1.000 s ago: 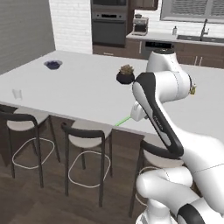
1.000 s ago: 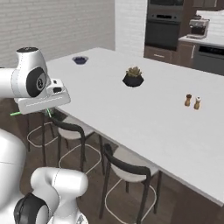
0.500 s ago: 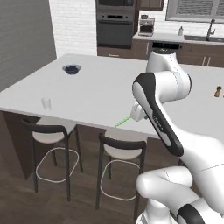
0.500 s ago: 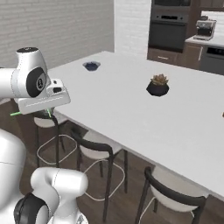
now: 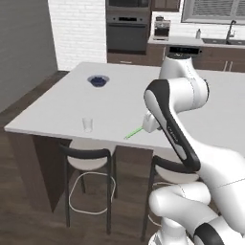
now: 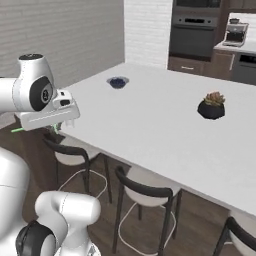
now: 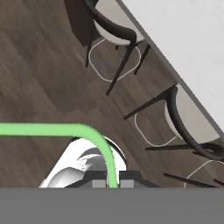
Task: Take a straw from the drawer in front and place it inside the glass cup on the dining counter.
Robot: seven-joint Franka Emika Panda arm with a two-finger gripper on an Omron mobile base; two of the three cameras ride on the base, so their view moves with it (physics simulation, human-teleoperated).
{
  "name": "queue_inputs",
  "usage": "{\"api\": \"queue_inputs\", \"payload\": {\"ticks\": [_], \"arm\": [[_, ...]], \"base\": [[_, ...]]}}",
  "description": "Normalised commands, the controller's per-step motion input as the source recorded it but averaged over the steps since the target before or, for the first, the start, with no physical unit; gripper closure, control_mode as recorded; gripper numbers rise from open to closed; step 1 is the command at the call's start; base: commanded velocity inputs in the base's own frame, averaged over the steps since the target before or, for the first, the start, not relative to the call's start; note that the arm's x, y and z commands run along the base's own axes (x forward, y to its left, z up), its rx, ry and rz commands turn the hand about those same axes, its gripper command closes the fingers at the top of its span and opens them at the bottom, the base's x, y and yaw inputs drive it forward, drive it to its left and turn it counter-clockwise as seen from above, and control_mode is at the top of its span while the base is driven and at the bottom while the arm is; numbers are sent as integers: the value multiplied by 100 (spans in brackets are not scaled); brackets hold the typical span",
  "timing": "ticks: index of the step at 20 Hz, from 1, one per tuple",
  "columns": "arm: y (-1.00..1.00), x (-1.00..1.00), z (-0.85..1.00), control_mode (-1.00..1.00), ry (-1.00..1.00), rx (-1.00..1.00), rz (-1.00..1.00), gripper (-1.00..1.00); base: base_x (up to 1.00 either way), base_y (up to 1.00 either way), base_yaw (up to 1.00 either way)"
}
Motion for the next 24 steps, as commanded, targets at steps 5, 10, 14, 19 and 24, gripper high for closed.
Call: {"api": "queue_inputs", "payload": {"ticks": [5, 10, 14, 19, 24], "arm": [[0, 0, 0, 100, 0, 0, 0, 100], [0, 0, 0, 100, 0, 0, 0, 100], [0, 0, 0, 100, 0, 0, 0, 100], [0, 0, 0, 100, 0, 0, 0, 100], [0, 0, 0, 100, 0, 0, 0, 100]], "base": [[39, 71, -29], [36, 67, -32], [52, 46, -35], [69, 34, -34], [61, 57, -29]]}}
